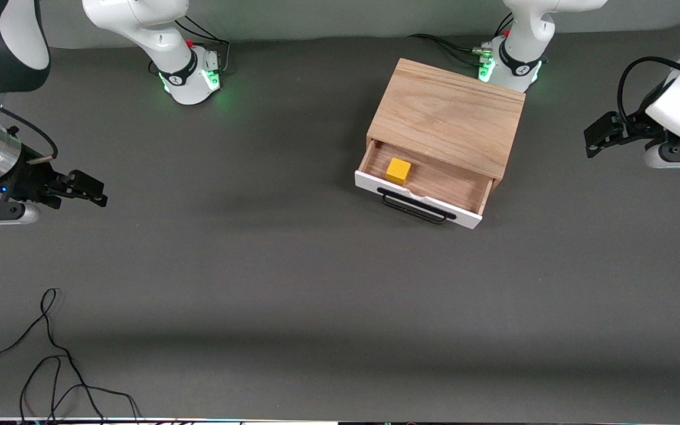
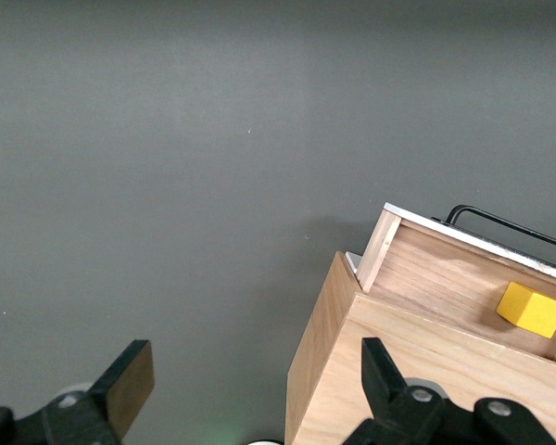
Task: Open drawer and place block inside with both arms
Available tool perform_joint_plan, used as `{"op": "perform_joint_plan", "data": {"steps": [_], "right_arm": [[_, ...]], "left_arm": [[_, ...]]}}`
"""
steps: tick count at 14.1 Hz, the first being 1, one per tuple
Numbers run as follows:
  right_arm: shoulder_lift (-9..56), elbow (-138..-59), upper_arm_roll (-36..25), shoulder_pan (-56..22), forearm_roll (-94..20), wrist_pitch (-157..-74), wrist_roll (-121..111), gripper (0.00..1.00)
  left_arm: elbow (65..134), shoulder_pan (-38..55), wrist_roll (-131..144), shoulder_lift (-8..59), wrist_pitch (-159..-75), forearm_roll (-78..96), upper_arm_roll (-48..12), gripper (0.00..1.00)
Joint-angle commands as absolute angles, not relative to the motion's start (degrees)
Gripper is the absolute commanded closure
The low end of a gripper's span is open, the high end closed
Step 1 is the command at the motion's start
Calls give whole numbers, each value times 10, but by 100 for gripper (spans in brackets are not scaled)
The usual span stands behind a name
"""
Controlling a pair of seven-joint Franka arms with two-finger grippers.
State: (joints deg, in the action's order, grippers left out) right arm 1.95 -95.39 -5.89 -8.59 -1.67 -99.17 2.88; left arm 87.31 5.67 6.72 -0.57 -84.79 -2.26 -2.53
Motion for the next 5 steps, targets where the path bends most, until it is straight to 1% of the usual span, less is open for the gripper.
{"op": "perform_joint_plan", "data": {"steps": [1,5], "right_arm": [[1,-969,-54,-83,-6,-991,34,0],[8,-952,-54,-83,-6,-963,36,0]], "left_arm": [[886,55,61,-16,-861,-19,-25,0],[888,55,59,-17,-867,-18,-25,0]]}}
